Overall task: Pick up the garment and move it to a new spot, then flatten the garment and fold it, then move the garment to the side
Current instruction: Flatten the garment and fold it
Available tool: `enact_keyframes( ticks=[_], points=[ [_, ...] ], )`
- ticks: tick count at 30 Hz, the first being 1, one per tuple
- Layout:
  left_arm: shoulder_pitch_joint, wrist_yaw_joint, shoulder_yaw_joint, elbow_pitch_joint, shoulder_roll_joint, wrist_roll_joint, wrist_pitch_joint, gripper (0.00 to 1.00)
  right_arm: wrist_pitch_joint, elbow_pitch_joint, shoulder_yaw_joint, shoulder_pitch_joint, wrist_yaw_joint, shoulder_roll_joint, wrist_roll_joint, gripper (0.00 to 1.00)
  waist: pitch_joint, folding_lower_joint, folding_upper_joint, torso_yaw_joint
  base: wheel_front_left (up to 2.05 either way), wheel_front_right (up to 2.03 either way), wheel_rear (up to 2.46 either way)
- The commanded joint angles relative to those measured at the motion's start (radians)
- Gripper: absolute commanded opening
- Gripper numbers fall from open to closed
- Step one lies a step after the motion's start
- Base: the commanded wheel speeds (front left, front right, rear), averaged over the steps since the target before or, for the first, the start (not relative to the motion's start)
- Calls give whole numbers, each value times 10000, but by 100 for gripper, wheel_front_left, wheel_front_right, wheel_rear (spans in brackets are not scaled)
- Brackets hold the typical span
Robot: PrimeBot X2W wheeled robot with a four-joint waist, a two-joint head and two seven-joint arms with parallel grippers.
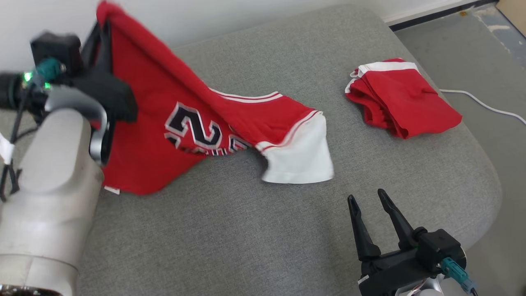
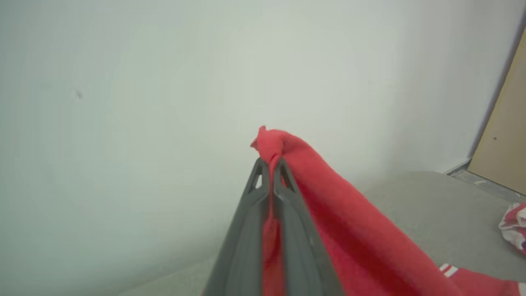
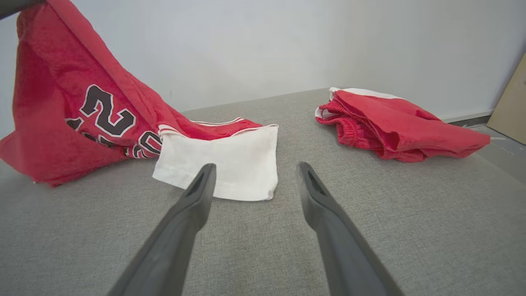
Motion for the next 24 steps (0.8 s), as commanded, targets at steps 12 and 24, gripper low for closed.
enact_keyframes(
  ticks=[12,24],
  points=[
    [2212,-76,447,-2400,-566,-249,-92,0,8,-85,-365,277,7,-35,-125,100,-452,0,-1,1233,0,0,0],
    [7303,-250,962,-4987,-1146,-90,-93,0,345,-287,-306,703,7,-70,-141,100,-1199,0,-1,2732,0,0,0]
  ],
)
